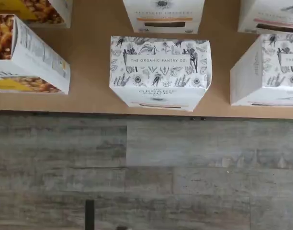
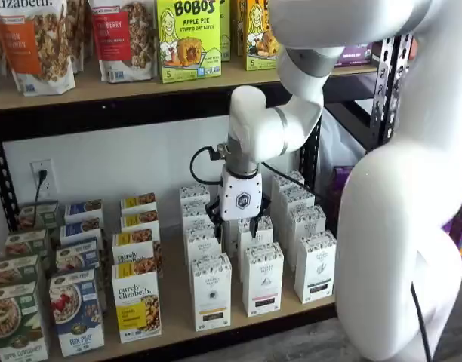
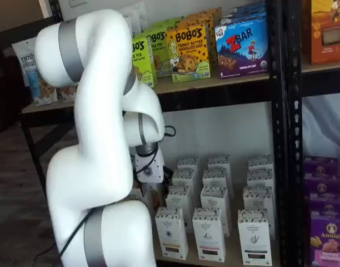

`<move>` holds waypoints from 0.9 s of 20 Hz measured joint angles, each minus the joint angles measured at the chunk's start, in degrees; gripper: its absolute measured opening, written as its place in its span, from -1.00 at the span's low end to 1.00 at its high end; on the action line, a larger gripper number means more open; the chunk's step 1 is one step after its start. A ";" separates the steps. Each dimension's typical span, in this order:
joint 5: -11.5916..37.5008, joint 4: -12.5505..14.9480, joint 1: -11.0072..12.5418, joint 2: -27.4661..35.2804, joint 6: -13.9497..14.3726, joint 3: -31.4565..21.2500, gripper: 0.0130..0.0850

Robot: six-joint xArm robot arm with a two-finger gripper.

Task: Pick up the white box with a yellow strip in the middle, on the bottom shelf, the fourth box from the left

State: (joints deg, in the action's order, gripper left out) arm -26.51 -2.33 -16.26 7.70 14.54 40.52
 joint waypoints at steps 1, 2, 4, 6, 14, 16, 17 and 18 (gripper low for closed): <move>0.61 0.93 0.18 0.98 0.66 0.41 1.00; 1.31 2.20 0.40 1.97 1.55 0.82 1.00; 2.51 3.23 0.74 3.54 2.14 1.49 1.00; 3.13 2.82 1.00 4.78 1.48 2.16 1.00; 5.15 0.83 1.18 10.97 -0.60 6.02 1.00; 5.50 0.80 0.98 12.39 -0.42 6.96 1.00; 5.73 0.80 0.89 13.07 -0.34 7.38 1.00; 6.04 0.66 0.79 13.79 -0.40 7.85 1.00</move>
State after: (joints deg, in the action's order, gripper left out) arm -20.47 -1.67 -15.47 21.49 14.14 48.37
